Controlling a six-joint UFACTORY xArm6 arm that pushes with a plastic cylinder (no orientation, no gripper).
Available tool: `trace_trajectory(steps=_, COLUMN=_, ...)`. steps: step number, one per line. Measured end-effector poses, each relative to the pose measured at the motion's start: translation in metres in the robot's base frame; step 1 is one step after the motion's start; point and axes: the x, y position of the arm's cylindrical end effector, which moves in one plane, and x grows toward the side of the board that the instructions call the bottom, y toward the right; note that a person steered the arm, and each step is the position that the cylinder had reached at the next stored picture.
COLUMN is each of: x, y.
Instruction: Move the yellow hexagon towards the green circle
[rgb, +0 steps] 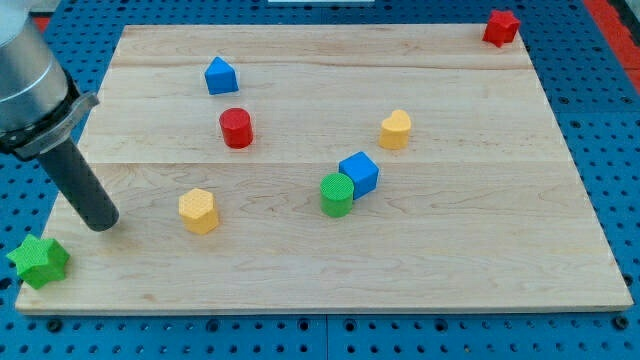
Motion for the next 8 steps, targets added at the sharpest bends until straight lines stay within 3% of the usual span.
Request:
trace_trajectory(steps=5, x=-0.011, y=0.056)
trace_trajectory(steps=6, x=-0.025, y=0.089)
trace_trajectory(steps=8, x=-0.03, y=0.219)
